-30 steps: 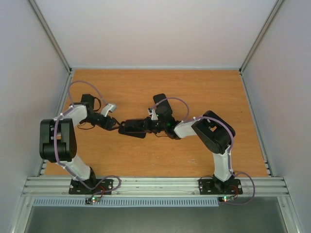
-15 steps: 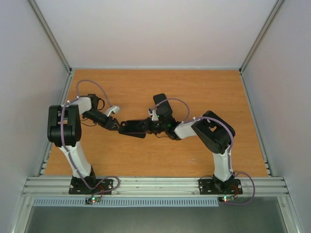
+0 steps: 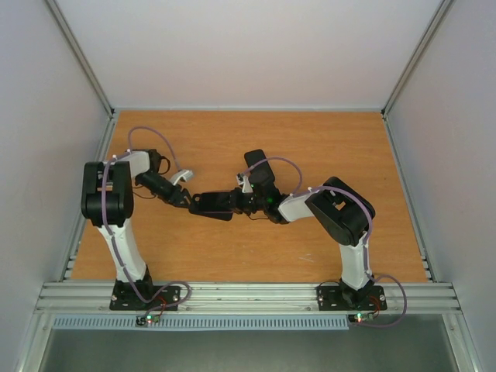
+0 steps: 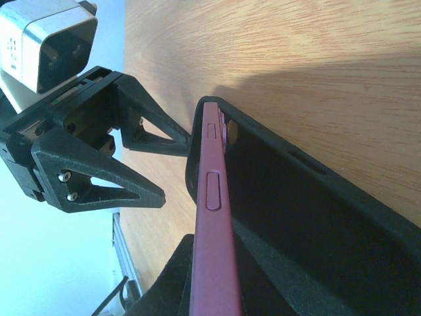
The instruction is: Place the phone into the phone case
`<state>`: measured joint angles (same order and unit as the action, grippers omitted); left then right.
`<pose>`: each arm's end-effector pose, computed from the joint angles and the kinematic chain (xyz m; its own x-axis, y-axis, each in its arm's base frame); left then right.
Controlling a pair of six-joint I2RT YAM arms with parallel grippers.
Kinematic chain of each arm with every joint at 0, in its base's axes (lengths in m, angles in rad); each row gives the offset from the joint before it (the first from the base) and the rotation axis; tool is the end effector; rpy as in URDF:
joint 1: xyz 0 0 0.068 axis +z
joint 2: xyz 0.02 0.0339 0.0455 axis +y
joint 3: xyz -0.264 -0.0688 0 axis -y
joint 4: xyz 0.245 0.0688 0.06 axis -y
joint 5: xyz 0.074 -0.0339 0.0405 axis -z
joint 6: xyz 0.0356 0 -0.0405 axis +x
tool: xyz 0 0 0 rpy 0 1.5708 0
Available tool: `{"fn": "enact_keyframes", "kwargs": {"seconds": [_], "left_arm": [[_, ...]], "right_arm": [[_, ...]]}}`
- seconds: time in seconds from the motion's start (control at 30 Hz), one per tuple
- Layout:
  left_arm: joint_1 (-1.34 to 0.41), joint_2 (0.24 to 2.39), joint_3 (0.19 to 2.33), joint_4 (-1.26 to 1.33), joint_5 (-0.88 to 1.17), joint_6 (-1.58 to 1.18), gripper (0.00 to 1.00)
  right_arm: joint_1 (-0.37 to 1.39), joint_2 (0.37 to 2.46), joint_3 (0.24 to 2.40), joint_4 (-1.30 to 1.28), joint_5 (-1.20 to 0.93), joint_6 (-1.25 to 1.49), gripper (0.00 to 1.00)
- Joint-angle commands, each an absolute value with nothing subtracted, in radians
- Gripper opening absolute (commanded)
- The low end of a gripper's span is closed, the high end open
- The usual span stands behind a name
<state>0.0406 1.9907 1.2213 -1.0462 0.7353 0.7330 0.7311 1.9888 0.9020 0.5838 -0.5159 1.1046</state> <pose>0.3217 -0.0108 0.1298 -0.8493 0.4621 -0.2553 0.5055 0.5721 -0.6458 0.2758 0.2710 0.1152 -0.9675 0.1760 -0.1814 -0.0851 0.4489 0.8895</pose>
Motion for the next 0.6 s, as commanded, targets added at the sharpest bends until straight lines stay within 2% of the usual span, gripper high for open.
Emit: {"fn": "enact_keyframes", "kwargs": {"seconds": [0.0,0.57], "left_arm": [[0.007,2.014,1.249,-1.067,0.72,0.733,0.55],[-0.073,1.964,1.163,-1.016,0.792,0.732,0.55]], "right_arm": [[0.738,1.998,0.926,0.634,-0.536,1.128,0.01],[0.74,2.038,0.937,0.627,-0.534,1.162,0.01]]}}
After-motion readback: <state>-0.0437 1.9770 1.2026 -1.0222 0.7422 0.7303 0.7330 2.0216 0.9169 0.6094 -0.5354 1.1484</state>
